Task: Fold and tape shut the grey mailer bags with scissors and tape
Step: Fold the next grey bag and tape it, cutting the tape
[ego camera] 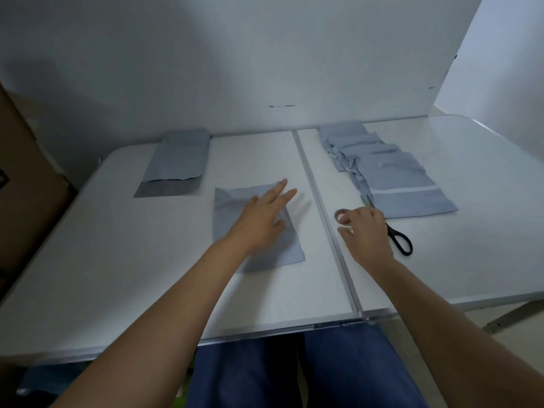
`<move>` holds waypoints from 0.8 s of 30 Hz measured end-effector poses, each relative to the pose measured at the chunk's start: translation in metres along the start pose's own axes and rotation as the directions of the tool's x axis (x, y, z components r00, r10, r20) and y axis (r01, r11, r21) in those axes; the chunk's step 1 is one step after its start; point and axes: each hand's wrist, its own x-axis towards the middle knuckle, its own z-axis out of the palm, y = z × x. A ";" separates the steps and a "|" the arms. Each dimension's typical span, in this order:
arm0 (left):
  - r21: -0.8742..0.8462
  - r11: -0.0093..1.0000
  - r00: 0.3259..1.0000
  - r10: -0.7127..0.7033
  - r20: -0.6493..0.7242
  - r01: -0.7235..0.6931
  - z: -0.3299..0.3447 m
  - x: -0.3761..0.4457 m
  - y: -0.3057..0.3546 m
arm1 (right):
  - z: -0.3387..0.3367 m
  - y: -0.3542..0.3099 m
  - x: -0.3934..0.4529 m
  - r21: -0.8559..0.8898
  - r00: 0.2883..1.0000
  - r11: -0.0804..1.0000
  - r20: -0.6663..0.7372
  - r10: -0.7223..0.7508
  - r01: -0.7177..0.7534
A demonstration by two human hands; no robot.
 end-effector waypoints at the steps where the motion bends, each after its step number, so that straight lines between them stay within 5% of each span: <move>1: -0.097 0.995 1.000 0.000 -0.015 -0.001 0.002 0.007 0.005 | -0.002 0.000 0.002 0.111 1.000 0.994 -0.007 0.002 -0.001; 3: -0.398 0.915 0.995 -0.090 -0.029 0.071 0.004 0.017 0.013 | -0.011 -0.008 0.006 0.434 0.996 0.897 0.035 0.078 -0.086; 6: -0.785 0.570 0.947 -0.315 0.065 0.244 0.004 0.024 0.019 | -0.026 -0.029 0.015 0.799 0.963 0.539 0.244 0.116 -0.267; 11: -0.908 0.212 0.862 -0.447 0.238 0.361 -0.013 0.021 0.011 | -0.041 -0.059 0.018 0.910 0.917 0.242 0.374 -0.134 -0.336; 15: -0.913 0.175 0.853 -0.455 0.257 0.368 -0.027 0.009 -0.003 | -0.039 -0.077 0.021 0.902 0.903 0.276 0.390 -0.183 -0.333; 24: -0.837 0.382 0.861 -0.474 0.188 0.393 -0.050 -0.015 -0.034 | -0.030 -0.112 0.028 0.825 0.900 0.528 0.369 -0.232 -0.202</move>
